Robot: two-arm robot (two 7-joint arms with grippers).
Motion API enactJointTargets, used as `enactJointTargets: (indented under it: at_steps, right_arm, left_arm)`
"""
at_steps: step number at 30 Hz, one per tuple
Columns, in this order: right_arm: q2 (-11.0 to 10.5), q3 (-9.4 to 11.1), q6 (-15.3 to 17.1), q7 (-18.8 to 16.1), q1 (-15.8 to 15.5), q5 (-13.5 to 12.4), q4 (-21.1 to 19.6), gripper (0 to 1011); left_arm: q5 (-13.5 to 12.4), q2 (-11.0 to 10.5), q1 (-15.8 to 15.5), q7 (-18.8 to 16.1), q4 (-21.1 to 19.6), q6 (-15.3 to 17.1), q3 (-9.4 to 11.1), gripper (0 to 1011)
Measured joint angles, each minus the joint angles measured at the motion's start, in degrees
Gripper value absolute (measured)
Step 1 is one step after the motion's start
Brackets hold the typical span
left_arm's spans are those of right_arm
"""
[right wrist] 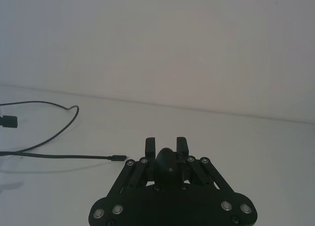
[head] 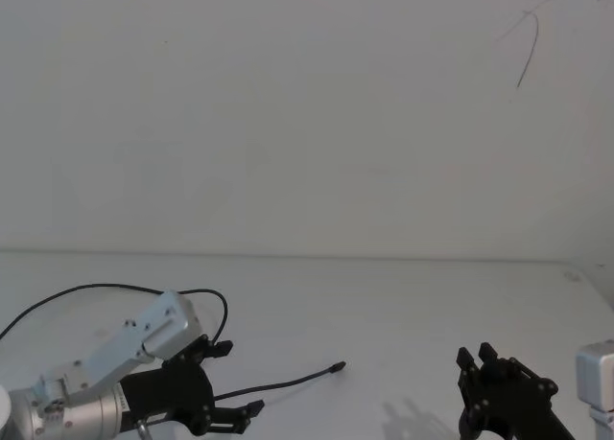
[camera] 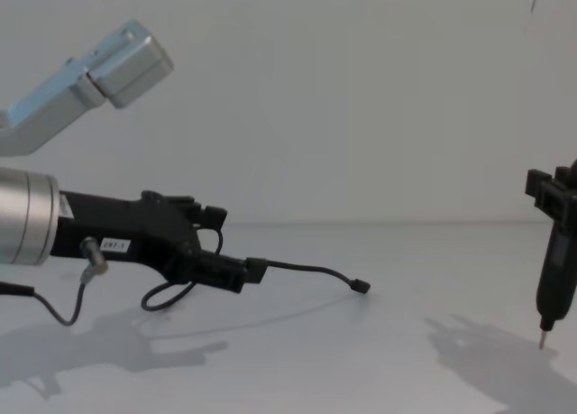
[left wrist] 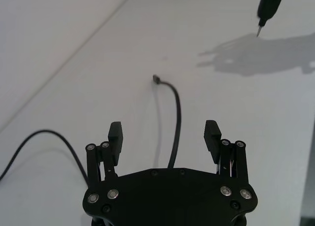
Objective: Pick up the data cable with the one hand.
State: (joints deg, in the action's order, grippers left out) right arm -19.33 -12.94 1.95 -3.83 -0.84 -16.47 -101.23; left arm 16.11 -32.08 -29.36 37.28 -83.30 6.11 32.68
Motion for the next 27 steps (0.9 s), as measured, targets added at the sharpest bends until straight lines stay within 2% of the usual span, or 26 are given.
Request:
enactJointTargets:
  at_steps: [6, 10, 16, 17, 18, 21, 22, 24, 27]
  right_arm:
    - [0.0, 0.0, 0.0, 0.0, 0.0, 0.0, 0.0, 251]
    - [0.0, 0.0, 0.0, 0.0, 0.0, 0.0, 0.0, 251]
    - [0.0, 0.0, 0.0, 0.0, 0.0, 0.0, 0.0, 251]
    - [0.0, 0.0, 0.0, 0.0, 0.0, 0.0, 0.0, 251]
    - [0.0, 0.0, 0.0, 0.0, 0.0, 0.0, 0.0, 251]
    - [0.0, 0.0, 0.0, 0.0, 0.0, 0.0, 0.0, 251]
    - [0.0, 0.0, 0.0, 0.0, 0.0, 0.0, 0.0, 251]
    - [0.0, 0.0, 0.0, 0.0, 0.0, 0.0, 0.0, 251]
    - [0.0, 0.0, 0.0, 0.0, 0.0, 0.0, 0.0, 251]
  left_arm:
    - [-0.41, 0.62, -0.67, -0.56, 2.1, 1.47, 0.27, 997]
    - [-0.63, 1.33, -1.11, -0.97, 3.33, 2.27, 0.41, 926]
    - [-0.86, 2.09, -1.56, -1.38, 4.55, 3.14, 0.56, 766]
    - [-0.88, 2.16, -1.59, -1.42, 4.65, 3.21, 0.57, 714]
    - [-0.92, 2.29, -1.68, -1.47, 4.89, 3.36, 0.6, 714]
    - [-0.97, 2.47, -1.77, -1.55, 5.18, 3.55, 0.64, 632]
    - [-1.0, 2.57, -1.84, -1.6, 5.34, 3.65, 0.65, 569]
    - [-1.02, 2.64, -1.89, -1.66, 5.49, 3.74, 0.66, 527]
    - [-1.08, 2.83, -1.99, -1.75, 5.77, 3.96, 0.7, 404]
